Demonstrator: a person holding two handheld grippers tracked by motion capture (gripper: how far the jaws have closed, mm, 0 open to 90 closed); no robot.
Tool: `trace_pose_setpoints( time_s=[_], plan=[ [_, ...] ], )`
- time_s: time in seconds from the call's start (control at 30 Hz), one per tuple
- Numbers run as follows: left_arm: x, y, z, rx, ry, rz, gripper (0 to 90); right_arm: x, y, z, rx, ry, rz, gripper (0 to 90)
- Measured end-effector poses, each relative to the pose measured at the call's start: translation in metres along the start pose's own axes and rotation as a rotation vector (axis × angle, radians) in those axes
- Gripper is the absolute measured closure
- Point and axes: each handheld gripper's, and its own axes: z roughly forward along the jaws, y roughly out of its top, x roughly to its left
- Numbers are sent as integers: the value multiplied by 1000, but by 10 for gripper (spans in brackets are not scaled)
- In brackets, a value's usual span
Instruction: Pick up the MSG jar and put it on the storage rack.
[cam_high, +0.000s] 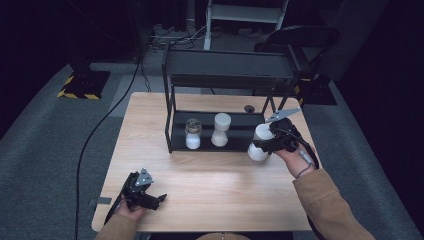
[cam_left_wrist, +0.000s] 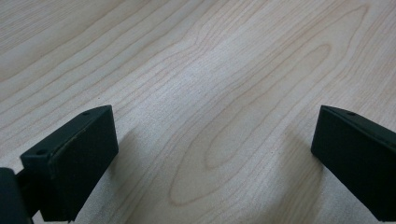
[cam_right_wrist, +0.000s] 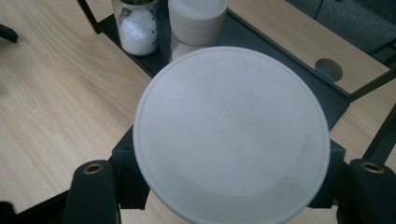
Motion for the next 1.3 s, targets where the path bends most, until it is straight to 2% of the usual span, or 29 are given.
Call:
trace_pose_setpoints(
  time_s=[0.23, 0.47, 0.73, 0.93, 1.3],
  plan=[
    [0, 0, 0, -1, 0, 1, 1, -4, 16, 10, 13, -13, -4, 332],
    [0, 0, 0, -1, 0, 0, 1, -11, 27, 21, 12, -12, 6, 332],
    [0, -1, 0, -1, 1, 2, 1, -19, 37, 40, 22, -38, 12, 332],
    [-2, 0, 0, -1, 9, -8, 1, -24, 38, 55, 19, -45, 19, 332],
    [-2, 0, 0, 1, 12, -7, 0, -33, 35, 84, 34, -29, 42, 331]
  ],
)
